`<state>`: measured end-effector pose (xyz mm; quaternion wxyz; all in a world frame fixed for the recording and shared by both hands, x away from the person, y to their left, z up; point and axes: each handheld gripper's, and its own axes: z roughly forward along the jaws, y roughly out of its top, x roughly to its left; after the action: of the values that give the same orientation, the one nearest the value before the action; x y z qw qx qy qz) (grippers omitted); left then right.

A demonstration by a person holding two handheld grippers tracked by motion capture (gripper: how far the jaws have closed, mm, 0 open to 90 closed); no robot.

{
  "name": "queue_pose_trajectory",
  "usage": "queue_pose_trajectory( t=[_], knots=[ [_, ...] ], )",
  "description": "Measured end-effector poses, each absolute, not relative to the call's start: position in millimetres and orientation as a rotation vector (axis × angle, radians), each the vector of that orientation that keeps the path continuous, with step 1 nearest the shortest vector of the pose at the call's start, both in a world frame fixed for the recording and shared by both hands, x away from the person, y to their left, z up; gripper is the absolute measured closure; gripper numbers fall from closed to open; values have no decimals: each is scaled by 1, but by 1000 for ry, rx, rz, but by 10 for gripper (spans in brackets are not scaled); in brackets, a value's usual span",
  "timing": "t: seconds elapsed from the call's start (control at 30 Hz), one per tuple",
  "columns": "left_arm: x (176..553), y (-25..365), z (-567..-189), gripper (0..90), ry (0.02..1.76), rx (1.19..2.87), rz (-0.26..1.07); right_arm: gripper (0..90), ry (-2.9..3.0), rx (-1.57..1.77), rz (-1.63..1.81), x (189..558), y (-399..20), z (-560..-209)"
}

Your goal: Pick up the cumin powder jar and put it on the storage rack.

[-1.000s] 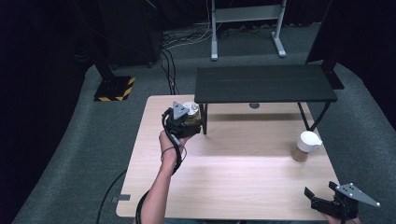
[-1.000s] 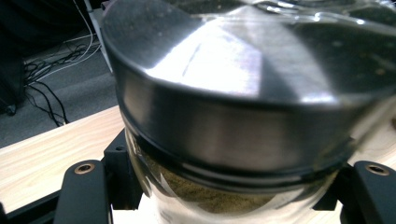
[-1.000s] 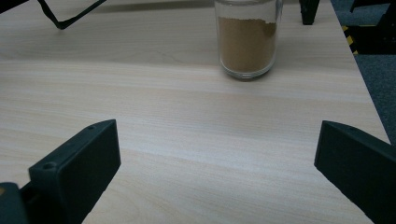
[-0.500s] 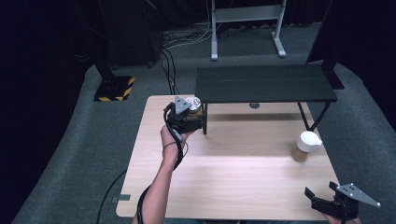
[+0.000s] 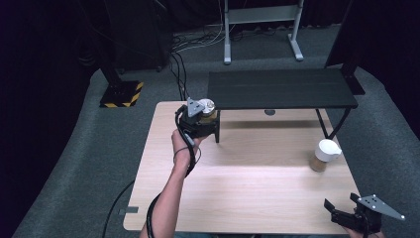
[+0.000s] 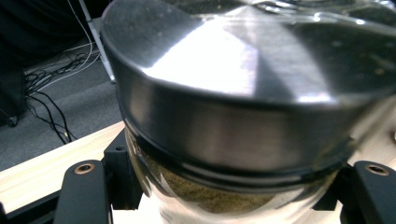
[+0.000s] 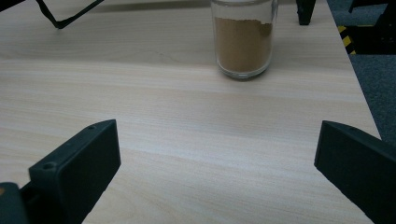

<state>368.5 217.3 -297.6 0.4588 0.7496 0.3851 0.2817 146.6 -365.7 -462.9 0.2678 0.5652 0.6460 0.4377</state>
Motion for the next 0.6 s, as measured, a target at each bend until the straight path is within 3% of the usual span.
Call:
queue_pose_trajectory(
  t=[0.6],
  knots=[
    [378, 207, -285, 307, 931, 1850, 695, 0, 1749, 1521, 1182, 147, -367, -462]
  ],
)
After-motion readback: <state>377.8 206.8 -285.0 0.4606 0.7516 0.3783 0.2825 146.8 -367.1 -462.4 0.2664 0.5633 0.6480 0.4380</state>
